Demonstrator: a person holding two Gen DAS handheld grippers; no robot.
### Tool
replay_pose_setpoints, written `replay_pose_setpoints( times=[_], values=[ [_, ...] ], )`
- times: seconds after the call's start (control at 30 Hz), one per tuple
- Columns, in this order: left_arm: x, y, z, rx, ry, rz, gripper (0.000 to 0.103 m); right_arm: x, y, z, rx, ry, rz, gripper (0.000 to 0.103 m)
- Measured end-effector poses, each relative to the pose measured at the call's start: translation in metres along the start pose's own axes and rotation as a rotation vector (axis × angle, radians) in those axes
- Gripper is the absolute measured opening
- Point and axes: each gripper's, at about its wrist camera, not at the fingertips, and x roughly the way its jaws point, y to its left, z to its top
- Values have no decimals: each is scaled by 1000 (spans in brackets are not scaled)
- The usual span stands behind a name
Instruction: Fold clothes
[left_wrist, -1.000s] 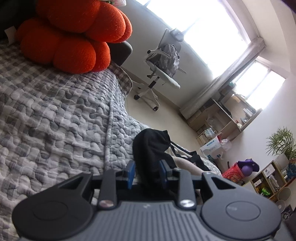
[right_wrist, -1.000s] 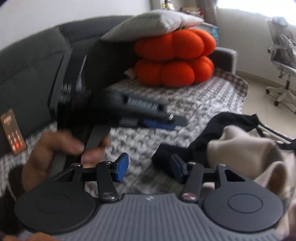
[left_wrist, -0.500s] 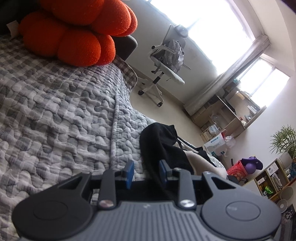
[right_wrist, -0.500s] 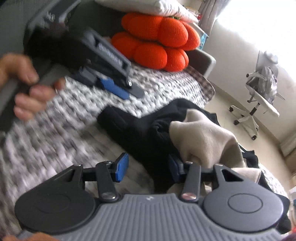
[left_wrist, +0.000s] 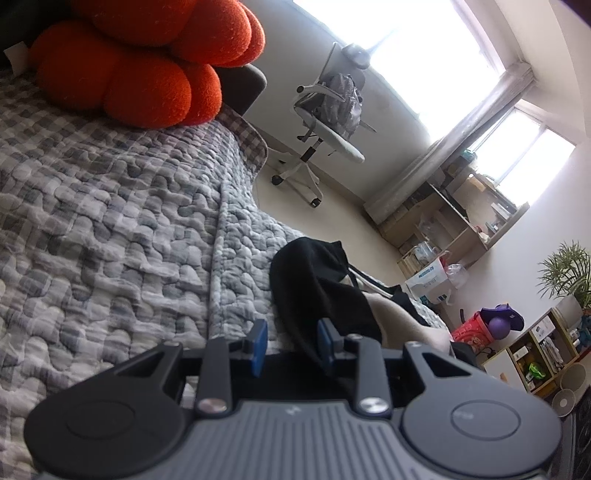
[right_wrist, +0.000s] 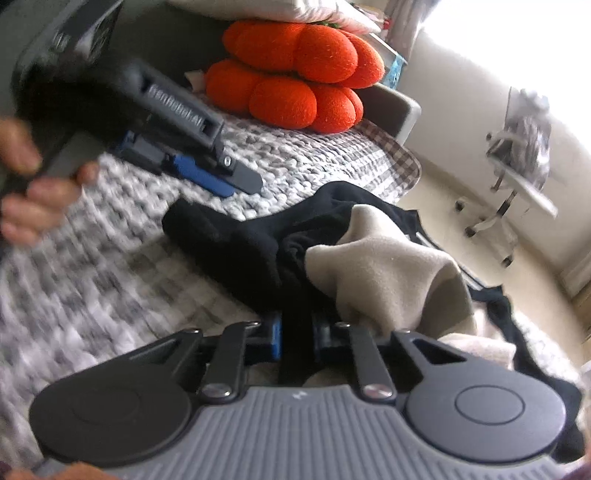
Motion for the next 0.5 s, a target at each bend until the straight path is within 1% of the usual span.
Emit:
replay_pose_setpoints(
  times=[0.17, 0.27, 0.4, 0.5],
  values=[
    [-3, 3, 2, -15, -2, -6, 31, -7, -19, 13, 190, -10, 142, 15],
    [-7, 5, 3, -28, -7, -9, 31, -12, -28, 22, 308, -17, 254, 15],
    [-13, 6, 6, -35, -23, -23, 32, -17, -34, 33, 418, -36, 367, 15],
    [-20, 8, 8, -37, -38, -34, 33, -18, -40, 42, 494, -49, 429, 15]
  ],
)
